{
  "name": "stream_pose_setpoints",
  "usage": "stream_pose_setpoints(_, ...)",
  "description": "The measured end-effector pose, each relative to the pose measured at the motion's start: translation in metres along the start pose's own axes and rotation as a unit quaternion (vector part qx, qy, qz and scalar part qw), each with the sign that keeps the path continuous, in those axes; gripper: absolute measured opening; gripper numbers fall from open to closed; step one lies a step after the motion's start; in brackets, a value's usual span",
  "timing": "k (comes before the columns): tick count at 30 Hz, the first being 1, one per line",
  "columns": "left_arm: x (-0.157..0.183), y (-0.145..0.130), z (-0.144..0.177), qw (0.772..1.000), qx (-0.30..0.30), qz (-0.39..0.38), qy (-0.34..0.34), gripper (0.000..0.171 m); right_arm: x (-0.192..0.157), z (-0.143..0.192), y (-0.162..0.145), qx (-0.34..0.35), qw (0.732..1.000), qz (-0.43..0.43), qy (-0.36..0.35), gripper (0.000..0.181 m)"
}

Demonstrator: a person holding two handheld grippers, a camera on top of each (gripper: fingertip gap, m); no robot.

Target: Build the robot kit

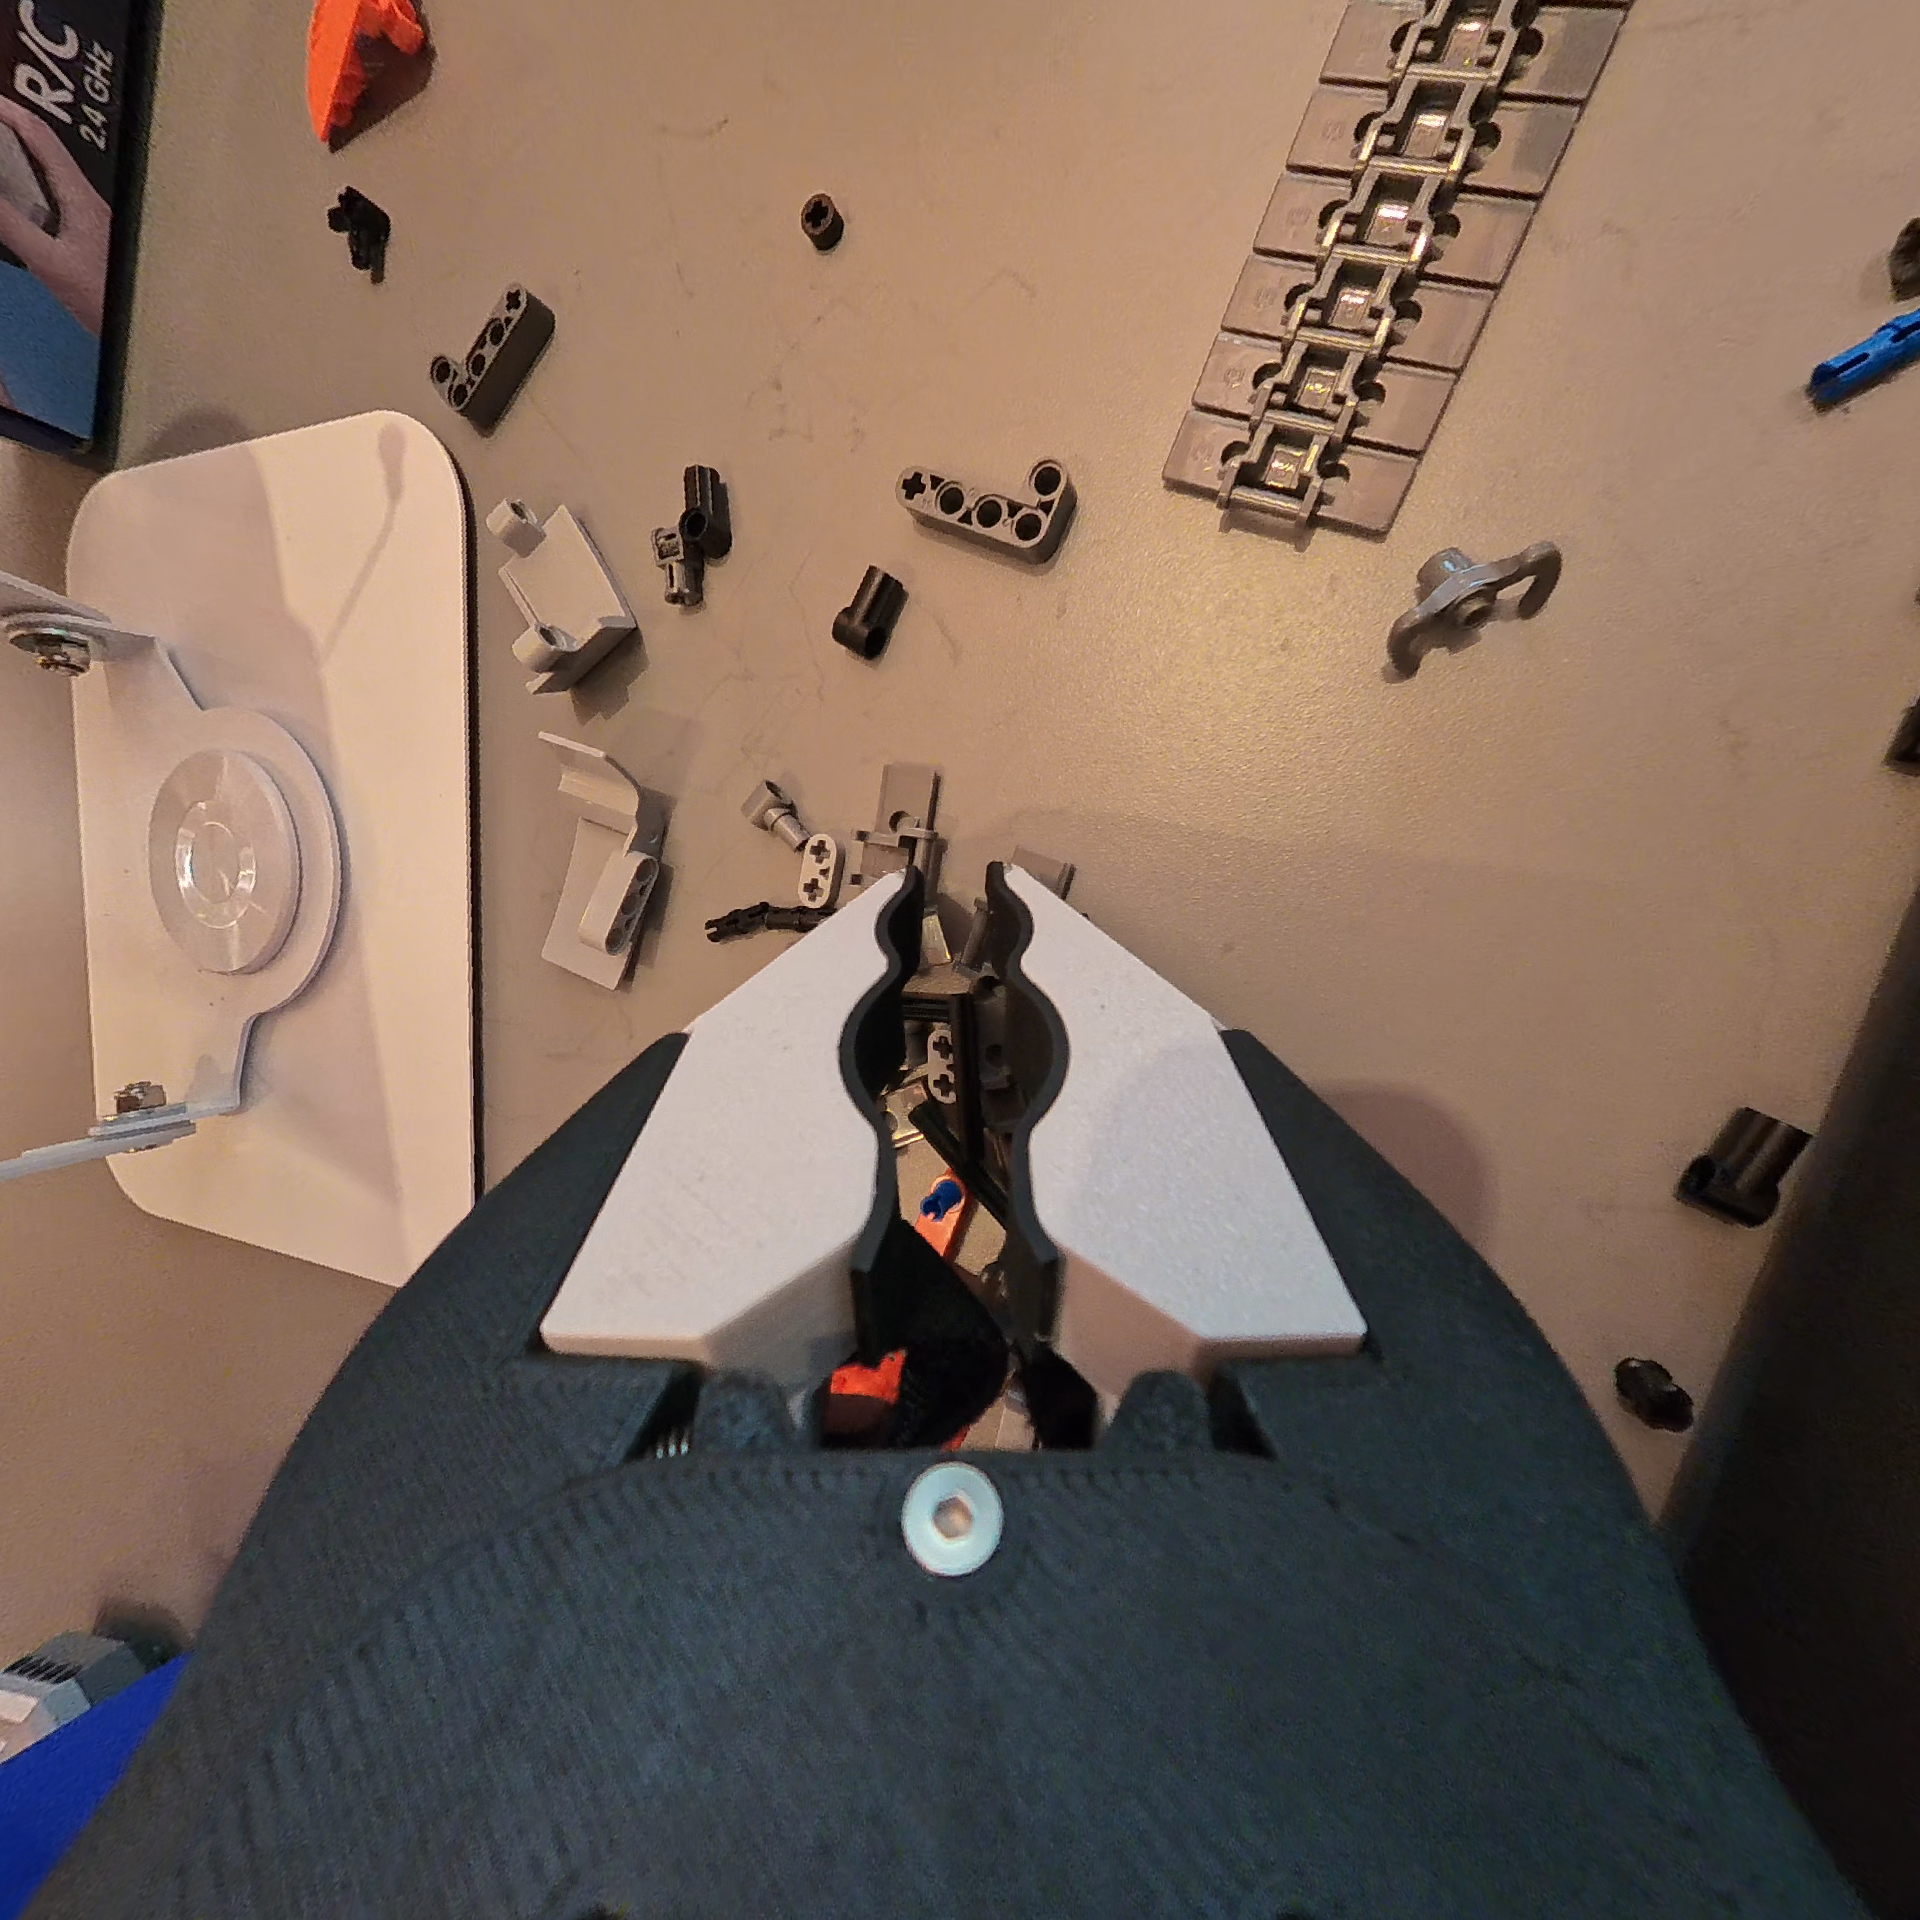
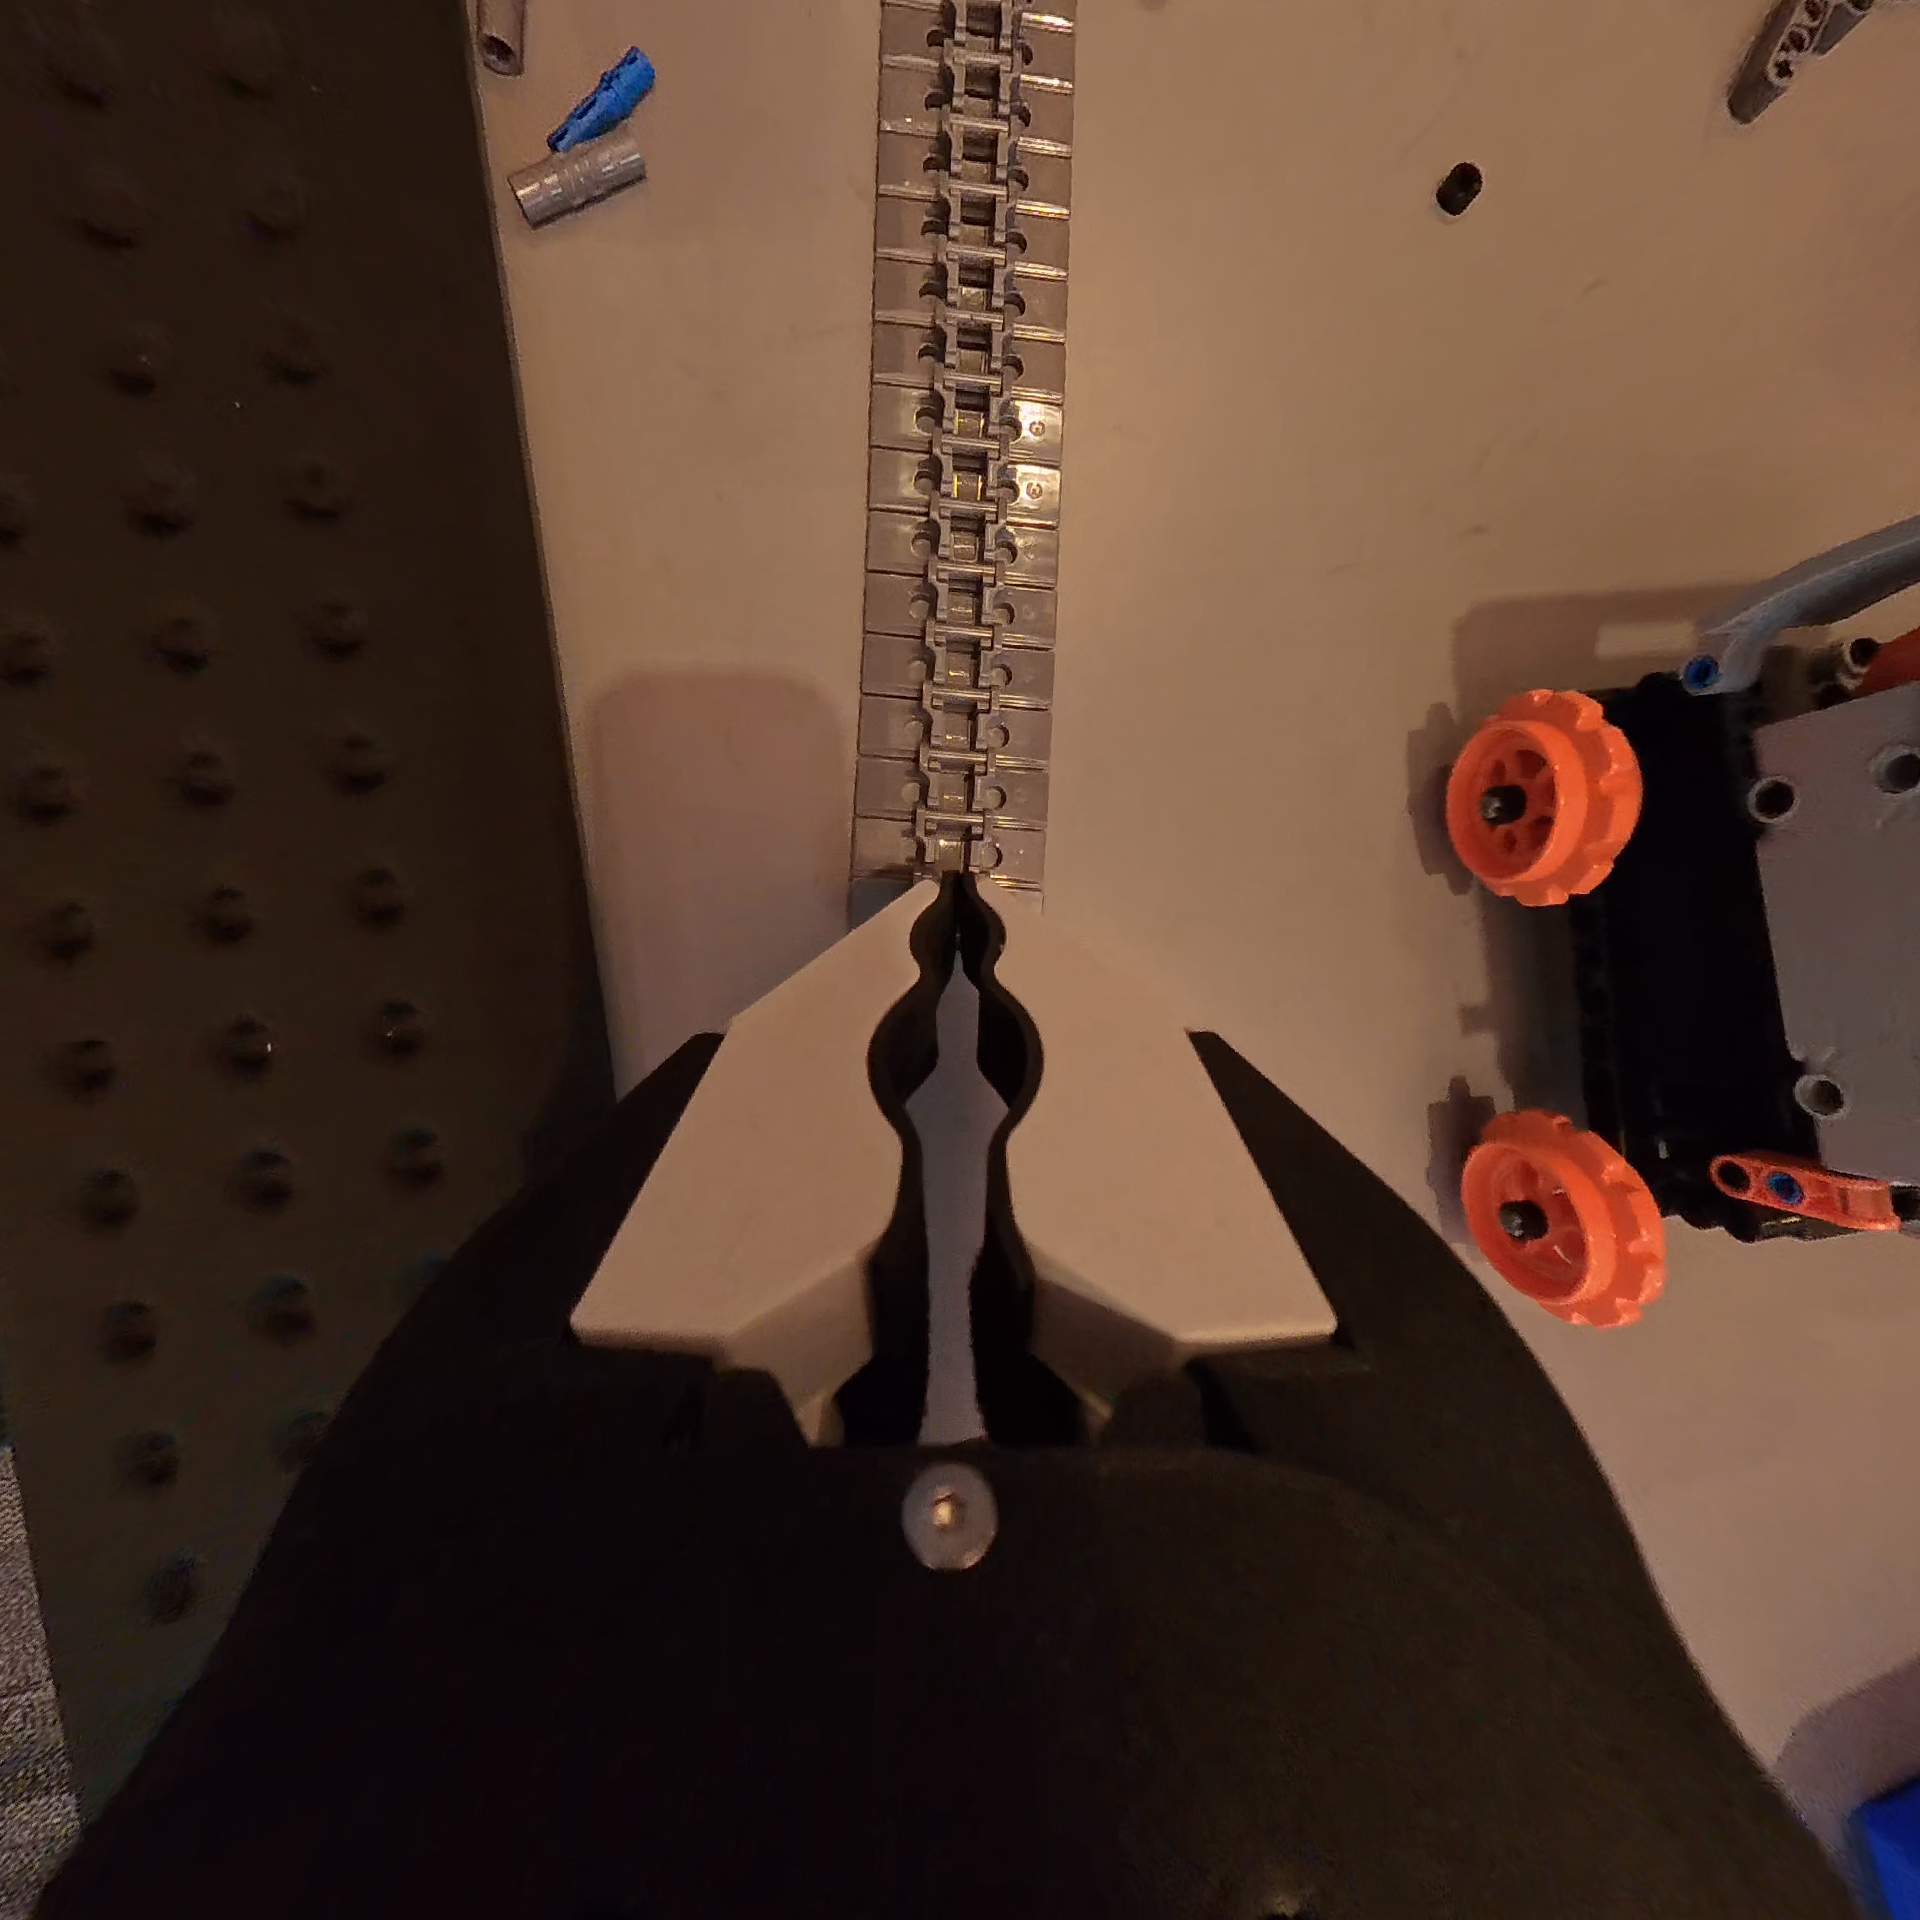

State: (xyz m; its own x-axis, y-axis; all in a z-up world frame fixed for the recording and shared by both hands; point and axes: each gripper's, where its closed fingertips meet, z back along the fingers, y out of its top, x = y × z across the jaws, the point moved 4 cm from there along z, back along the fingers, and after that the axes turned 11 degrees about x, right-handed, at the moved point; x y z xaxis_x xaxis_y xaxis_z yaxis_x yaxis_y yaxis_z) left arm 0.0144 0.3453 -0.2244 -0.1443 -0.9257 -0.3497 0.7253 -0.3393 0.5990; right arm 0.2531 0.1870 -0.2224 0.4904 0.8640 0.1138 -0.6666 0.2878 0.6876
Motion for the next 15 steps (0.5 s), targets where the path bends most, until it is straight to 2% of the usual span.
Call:
stream_pose_setpoints(5, 0.0, 0.001, -0.001, 1.0, -0.001, 0.0, 0.0, 0.011, 0.0, -0.002, 0.003, -0.046, 0.999, 0.003, 0.011, 0.0)
stream_pose_setpoints(15, -0.001, 0.0, 0.0, 1.0, -0.001, 0.003, 0.001, 0.012, 0.0, -0.009, 0.013, -0.206, 0.976, 0.044, 0.063, 0.0)
